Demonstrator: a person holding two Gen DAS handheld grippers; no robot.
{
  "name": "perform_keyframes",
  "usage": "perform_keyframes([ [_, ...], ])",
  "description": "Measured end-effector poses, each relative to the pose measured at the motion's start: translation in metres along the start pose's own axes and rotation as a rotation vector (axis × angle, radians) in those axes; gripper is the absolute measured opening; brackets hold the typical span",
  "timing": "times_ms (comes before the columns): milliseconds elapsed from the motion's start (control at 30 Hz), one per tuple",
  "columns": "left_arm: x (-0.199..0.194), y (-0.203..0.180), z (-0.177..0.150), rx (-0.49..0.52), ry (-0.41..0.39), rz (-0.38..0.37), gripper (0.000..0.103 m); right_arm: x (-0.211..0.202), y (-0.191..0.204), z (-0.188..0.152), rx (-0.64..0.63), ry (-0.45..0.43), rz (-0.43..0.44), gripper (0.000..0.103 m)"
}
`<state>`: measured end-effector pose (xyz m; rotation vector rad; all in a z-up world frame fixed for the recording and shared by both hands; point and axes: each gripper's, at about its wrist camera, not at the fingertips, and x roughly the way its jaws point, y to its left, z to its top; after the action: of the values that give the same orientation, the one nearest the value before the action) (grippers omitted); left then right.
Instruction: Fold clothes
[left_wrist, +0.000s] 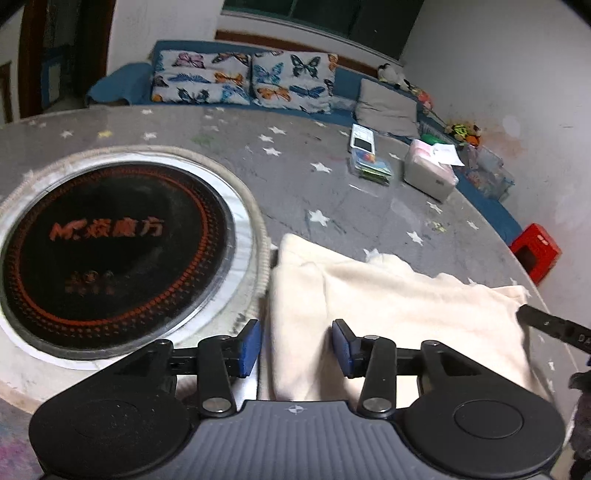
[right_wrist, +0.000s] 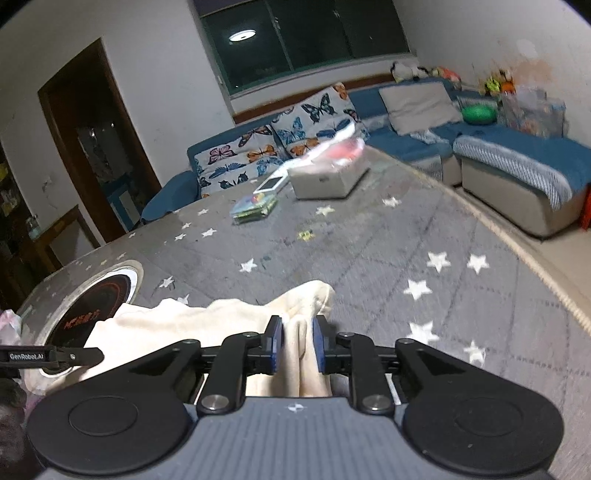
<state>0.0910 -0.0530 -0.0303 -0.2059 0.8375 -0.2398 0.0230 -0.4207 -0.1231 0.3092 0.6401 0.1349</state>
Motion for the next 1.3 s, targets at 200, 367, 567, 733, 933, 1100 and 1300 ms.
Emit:
perform_keyframes([
  [200, 0.005, 0.001, 0.001, -0.01, 0.006, -0.045, 0.028, 0.009, -0.012, -0.009, 0.066, 0.038, 0.025, 0.026],
  [367, 0.004, -0.009, 0.003, 0.006, -0.004, -0.039, 0.02, 0.008, -0.003, -0.008, 0.043, 0.024, 0.042, 0.01],
  [567, 0.0, -0.03, 0.016, 0.05, -0.032, -0.071, 0.02, -0.012, 0.005, 0.013, -0.011, -0.067, 0.021, 0.008],
  [733, 0.01, -0.058, 0.027, 0.092, -0.036, -0.11, 0.02, -0.024, 0.002, 0.036, -0.056, -0.124, -0.024, 0.008],
  [933, 0.029, -0.094, 0.035, 0.138, -0.037, -0.15, 0.02, -0.03, -0.013, 0.054, -0.078, -0.164, -0.1, 0.008],
  [1100, 0.043, -0.119, 0.041, 0.172, -0.03, -0.172, 0.02, -0.035, -0.03, 0.061, -0.063, -0.186, -0.15, 0.008],
  [1300, 0.049, -0.142, 0.043, 0.22, -0.033, -0.179, 0.02, -0.037, -0.047, 0.065, -0.058, -0.194, -0.198, 0.008],
])
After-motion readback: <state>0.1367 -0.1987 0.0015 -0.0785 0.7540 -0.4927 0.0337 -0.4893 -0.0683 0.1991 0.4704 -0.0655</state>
